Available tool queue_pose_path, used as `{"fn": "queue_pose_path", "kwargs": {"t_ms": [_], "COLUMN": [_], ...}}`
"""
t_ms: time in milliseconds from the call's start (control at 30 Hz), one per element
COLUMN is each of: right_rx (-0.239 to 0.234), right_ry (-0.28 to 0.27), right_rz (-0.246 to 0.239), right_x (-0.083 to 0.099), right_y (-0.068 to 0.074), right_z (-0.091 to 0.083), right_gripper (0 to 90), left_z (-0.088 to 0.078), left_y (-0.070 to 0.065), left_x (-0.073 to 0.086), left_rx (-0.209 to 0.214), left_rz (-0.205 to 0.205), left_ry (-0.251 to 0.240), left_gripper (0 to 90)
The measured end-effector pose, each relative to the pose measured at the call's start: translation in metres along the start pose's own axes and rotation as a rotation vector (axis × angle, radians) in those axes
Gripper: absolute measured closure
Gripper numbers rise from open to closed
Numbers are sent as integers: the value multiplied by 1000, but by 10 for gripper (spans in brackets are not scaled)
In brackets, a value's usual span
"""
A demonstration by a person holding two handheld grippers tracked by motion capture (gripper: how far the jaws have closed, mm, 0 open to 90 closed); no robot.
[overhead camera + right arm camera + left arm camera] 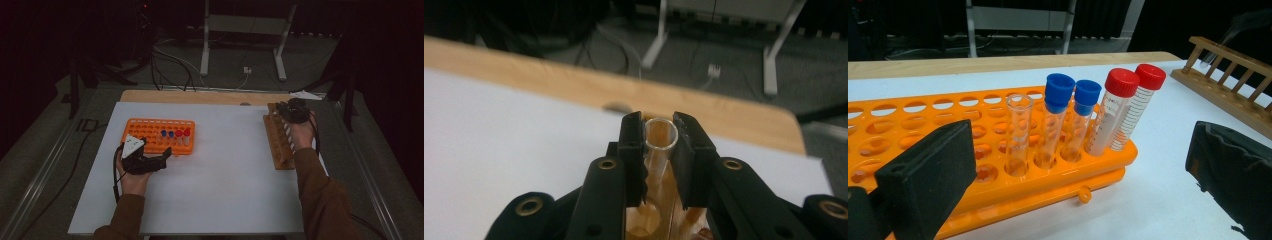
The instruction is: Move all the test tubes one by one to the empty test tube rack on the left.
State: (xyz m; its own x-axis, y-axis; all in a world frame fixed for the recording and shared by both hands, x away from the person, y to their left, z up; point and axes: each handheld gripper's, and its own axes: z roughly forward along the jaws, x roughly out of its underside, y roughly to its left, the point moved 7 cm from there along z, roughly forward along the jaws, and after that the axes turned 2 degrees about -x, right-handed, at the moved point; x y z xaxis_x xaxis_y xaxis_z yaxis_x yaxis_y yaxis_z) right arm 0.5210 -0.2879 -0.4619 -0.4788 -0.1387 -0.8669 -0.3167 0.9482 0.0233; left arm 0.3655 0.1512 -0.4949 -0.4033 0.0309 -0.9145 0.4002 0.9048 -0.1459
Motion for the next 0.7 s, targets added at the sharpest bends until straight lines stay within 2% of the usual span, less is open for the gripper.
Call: {"fn": "queue_pose_path", "kwargs": {"t_ms": [167,233,300,400,467,600,700], "right_rx": [-11,-26,-61,-114,-167,-263,-338], "right_ry": [-104,-123,-127,-119,-112,-103,-82], "right_rz": [-29,-49,-57,-96,-105,-143,-171], "right_x": [-21,-26,-26,-21,-14,1,13], "right_y": [7,13,24,47,65,106,137], "right_z": [-31,-40,-45,-49,-51,-56,-58], "right_gripper": [762,762,761,762,761,761,760], "left_z": [0,0,1,2,5,13,22], "left_y": [-5,-8,-13,-23,-31,-53,-73], "left_x": [-2,-3,-4,-7,-8,-9,-8], "left_rx": [9,17,23,30,35,67,75], "left_rz": [10,17,28,59,92,158,218], "left_ry": [0,-1,-2,-7,0,18,32], "left_gripper": [9,9,11,30,41,56,63]}}
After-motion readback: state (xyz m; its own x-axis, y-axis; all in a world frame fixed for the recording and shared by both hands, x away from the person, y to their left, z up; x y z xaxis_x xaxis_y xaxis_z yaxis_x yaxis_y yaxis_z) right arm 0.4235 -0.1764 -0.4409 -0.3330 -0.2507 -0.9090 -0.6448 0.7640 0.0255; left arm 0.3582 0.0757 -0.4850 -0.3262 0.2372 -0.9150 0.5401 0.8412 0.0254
